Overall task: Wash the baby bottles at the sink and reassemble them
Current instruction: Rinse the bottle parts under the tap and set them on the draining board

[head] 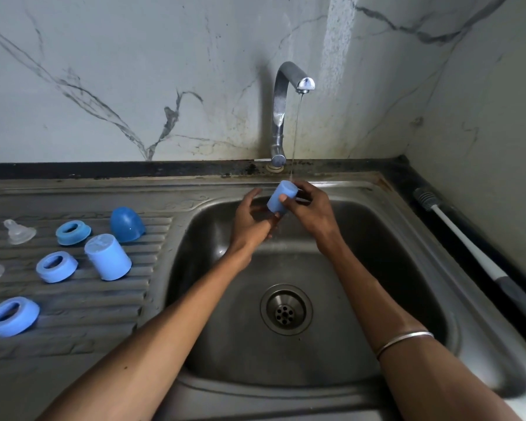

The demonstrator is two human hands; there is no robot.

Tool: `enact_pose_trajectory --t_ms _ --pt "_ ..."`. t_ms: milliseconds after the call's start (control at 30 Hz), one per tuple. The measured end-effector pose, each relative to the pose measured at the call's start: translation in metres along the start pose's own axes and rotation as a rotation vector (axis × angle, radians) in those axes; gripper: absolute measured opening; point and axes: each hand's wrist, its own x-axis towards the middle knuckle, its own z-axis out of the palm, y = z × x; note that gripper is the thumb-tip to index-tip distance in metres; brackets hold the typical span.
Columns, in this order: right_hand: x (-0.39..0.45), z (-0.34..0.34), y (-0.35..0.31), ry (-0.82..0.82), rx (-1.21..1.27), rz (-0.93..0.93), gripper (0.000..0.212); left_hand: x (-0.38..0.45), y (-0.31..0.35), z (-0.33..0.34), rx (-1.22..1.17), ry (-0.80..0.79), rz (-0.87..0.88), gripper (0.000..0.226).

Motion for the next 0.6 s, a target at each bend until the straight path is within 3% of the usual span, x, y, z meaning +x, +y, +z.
enact_pose_trajectory --t_ms 67,167,400,600 --pt "0.0005 0.0004 0.0003 -0.015 -0.014 -0.016 0.048 0.0003 -0.0016 0.0006 0.105 -0.034 0.108 0.047" --pt "0.0009 -0.0001 0.0013 -0.005 -0.022 -0.004 0.053 -0.002 -0.0016 0.0052 0.101 -0.072 0.107 0.034" --pt "0.0071 -0.002 0.0062 -0.003 -0.055 0.038 0.038 0.0055 -0.0071 0.0047 0.136 -0.044 0.134 0.029" --pt "0.0053 -0.0065 0.0075 0.024 -0.029 0.053 0.051 0.0052 -0.0076 0.004 0.183 -0.043 0.201 0.024"
